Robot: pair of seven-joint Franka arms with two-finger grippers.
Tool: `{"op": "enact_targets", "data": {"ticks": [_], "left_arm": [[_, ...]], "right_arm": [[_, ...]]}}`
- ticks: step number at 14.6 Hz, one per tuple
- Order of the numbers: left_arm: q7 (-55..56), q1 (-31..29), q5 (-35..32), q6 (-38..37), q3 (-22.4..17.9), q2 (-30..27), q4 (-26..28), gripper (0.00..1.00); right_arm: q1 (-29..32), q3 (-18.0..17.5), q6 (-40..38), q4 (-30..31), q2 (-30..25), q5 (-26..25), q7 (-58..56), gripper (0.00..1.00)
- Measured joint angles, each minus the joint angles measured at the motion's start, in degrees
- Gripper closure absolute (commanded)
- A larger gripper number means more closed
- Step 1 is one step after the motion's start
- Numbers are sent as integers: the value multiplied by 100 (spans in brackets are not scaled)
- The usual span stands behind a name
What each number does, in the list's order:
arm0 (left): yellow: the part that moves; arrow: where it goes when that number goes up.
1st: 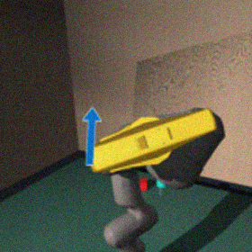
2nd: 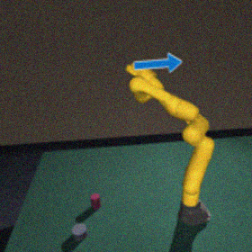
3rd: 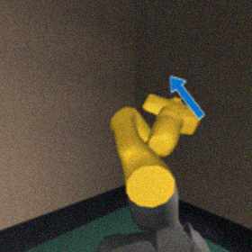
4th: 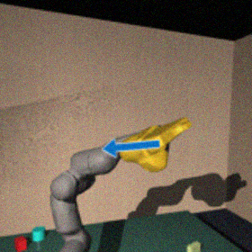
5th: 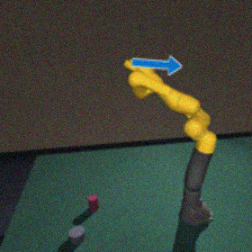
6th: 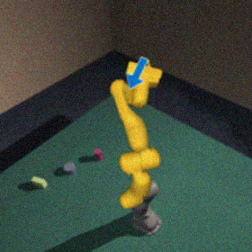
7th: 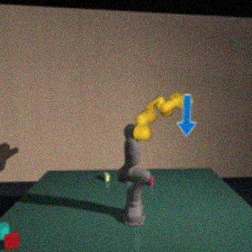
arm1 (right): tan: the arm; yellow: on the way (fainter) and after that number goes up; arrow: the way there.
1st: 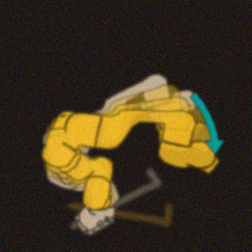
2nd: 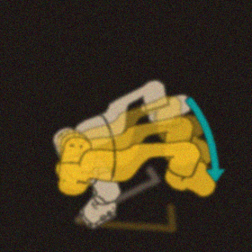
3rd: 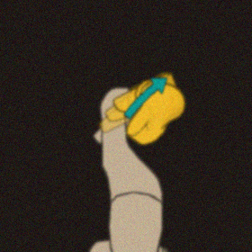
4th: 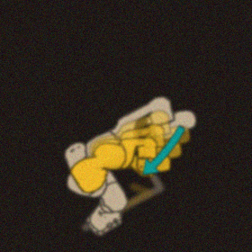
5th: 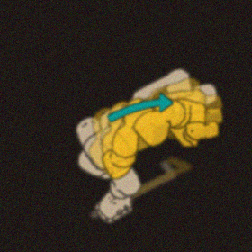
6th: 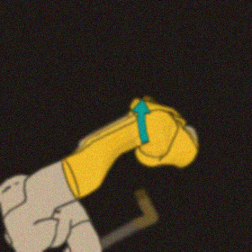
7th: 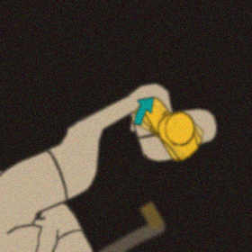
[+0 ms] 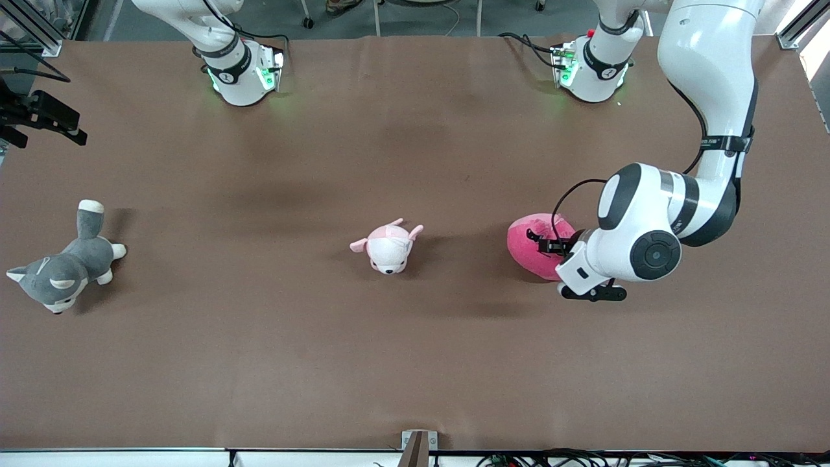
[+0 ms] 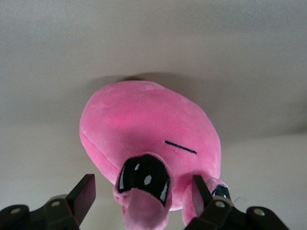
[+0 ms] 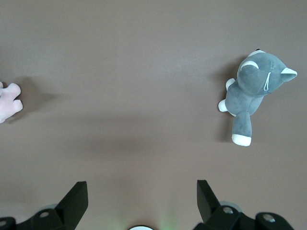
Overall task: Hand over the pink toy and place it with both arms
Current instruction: 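Close the left gripper on the pink plush and lift it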
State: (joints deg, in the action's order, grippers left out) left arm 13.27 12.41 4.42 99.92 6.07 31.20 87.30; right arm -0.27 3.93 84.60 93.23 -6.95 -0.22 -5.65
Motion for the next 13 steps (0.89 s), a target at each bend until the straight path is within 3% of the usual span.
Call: {"op": "enact_targets", "data": {"ticks": [11, 13], "left_arm": [[0, 25, 0, -256, 16, -106, 12, 95], [1, 21, 0, -256, 16, -163, 2, 99]], "right_arm": [[0, 11, -1, -1, 0, 0, 0, 0], [1, 16, 5, -10, -1, -3, 0, 0]]}}
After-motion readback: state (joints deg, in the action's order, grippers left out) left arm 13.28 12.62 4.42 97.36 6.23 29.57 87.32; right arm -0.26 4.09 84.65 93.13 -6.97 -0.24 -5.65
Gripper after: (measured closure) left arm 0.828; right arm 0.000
